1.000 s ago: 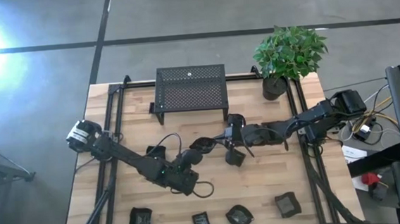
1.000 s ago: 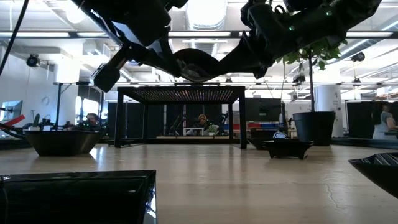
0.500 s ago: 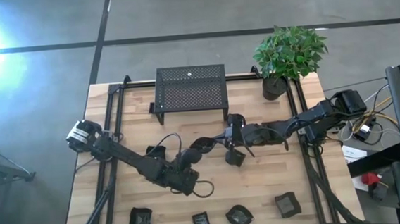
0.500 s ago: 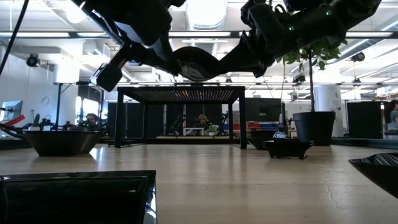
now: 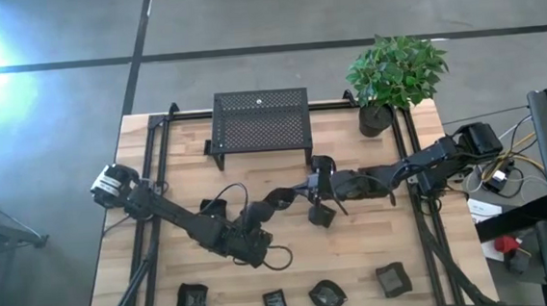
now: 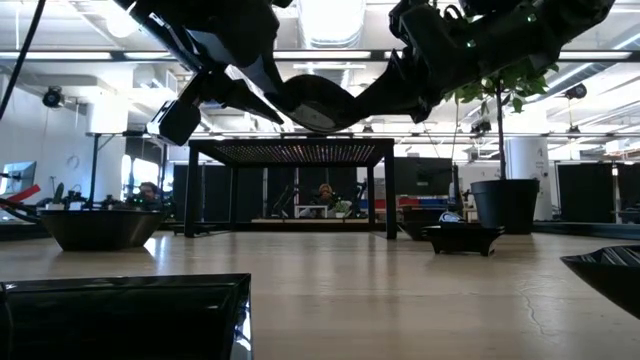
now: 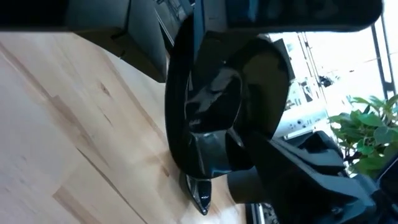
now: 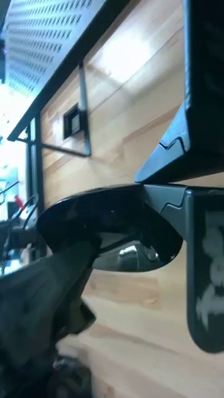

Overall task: Pick & Place Mini shaped plates
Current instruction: Stack the black leaf shaped plate on top of the other black leaf shaped plate

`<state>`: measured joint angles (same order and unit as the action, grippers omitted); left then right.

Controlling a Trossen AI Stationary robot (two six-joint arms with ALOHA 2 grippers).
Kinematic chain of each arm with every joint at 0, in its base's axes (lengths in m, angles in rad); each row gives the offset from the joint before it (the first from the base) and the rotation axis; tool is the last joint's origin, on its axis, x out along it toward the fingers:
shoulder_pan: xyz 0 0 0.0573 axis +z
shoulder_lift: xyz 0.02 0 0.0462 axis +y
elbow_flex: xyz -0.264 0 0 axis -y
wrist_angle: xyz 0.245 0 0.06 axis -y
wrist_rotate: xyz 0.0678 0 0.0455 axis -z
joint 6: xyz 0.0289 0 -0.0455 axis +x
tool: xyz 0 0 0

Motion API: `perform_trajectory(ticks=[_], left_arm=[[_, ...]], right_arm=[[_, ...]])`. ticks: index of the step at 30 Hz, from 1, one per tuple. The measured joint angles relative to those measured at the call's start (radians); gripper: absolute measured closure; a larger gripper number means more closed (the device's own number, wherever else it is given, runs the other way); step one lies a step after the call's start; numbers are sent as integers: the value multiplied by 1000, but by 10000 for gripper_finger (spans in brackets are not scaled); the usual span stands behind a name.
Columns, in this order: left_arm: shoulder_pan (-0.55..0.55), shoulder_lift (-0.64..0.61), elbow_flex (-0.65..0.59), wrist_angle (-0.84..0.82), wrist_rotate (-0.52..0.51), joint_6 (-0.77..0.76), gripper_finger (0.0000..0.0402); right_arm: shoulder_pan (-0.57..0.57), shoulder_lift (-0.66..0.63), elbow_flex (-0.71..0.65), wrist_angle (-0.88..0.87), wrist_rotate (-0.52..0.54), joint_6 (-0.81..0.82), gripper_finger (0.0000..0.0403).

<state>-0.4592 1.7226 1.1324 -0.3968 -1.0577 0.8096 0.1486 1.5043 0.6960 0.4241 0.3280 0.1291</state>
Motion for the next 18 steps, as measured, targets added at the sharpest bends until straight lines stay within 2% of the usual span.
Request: perform_trajectory(ticks=[9,18], left_arm=[[-26,-6,0,-2,-21,-41,323],[-35,-7,0,-2,-21,-223,323]], right_arm=[[0,-104,0,-186,100,87,395],[8,-244,0,-407,126,275,394]])
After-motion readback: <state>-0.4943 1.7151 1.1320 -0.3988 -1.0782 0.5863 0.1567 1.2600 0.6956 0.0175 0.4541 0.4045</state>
